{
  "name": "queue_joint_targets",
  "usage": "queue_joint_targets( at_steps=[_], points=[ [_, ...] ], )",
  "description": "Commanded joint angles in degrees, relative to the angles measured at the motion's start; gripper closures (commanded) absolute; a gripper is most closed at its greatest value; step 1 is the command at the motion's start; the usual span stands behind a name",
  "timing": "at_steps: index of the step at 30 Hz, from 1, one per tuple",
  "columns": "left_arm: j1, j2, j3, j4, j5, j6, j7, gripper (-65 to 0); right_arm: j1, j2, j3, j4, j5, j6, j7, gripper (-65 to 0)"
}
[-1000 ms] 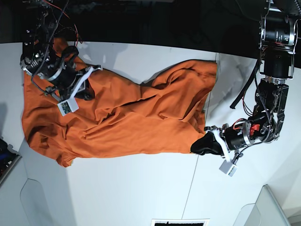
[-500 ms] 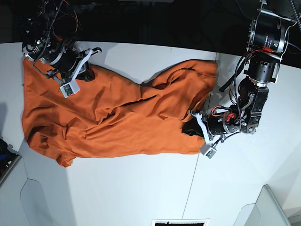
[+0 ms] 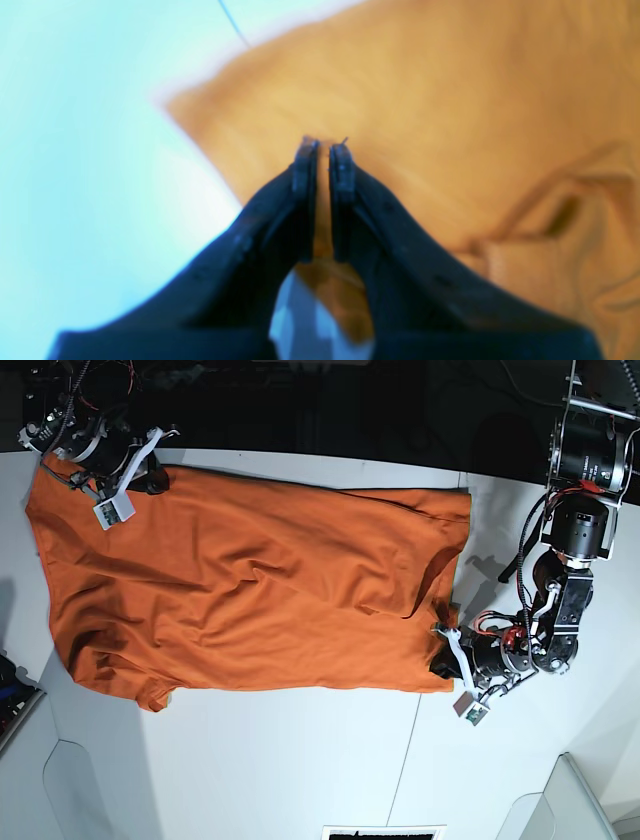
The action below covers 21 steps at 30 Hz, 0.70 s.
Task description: Layout the t-shirt on the table in an organized manner, then fold the t-shirt properly
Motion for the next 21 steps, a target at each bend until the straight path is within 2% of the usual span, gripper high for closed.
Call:
queue_joint_targets(
  at_steps=[1, 3, 4, 5, 8, 10, 11, 16, 17, 21],
  points=[
    [-2.4, -1.1, -0.3, 0.8, -0.8, 0.0, -0.8, -5.8, 0.5, 0.6, 0.6, 0.7, 1.3, 0.5, 0.7, 0.0],
    [-3.9, -1.8, -0.3, 0.9, -2.9, -1.0, 2.5, -5.8, 1.1, 0.6, 0.7, 0.7, 2.2, 0.5, 0.7, 0.0],
    [-4.7, -2.2, -0.3, 1.0, -5.7, -3.0, 5.0, -5.8, 1.5, 0.6, 0.7, 0.7, 2.6, 0.5, 0.7, 0.0],
    [-5.2, -2.6, -0.3, 1.6, -9.4, -4.4, 8.2, -5.8, 1.8, 0.6, 0.7, 0.7, 3.0, 0.5, 0.7, 0.0],
    [-5.1, -5.3, -0.3, 5.3, -24.1, -4.4, 18.2, -5.8, 2.6, 0.6, 0.7, 0.7, 3.0, 0.5, 0.7, 0.0],
    [-3.5, -7.8, -0.3, 10.8, -33.2, -4.4, 22.2, -5.8, 2.7, 0.6, 0.7, 0.7, 3.0, 0.5, 0.7, 0.0],
    [-2.1, -9.0, -0.3, 14.4, -35.2, -4.4, 22.9, -5.8, 2.7, 0.6, 0.7, 0.7, 3.0, 0.5, 0.7, 0.0],
    [7.1, -13.8, -0.3, 28.9, -34.1, -4.4, 23.5, -6.4, 2.7, 0.6, 0.7, 0.7, 3.0, 0.4, 0.7, 0.0],
    [9.1, -14.0, -0.3, 30.5, -34.1, -4.4, 23.9, -8.3, 2.7, 0.6, 0.7, 0.7, 3.0, 0.4, 0.7, 0.0],
    [15.8, -14.2, -0.4, 32.9, -31.5, -4.4, 23.0, -22.8, 2.7, 0.6, 0.7, 0.7, 2.9, 0.4, 0.7, 0.0]
  ],
)
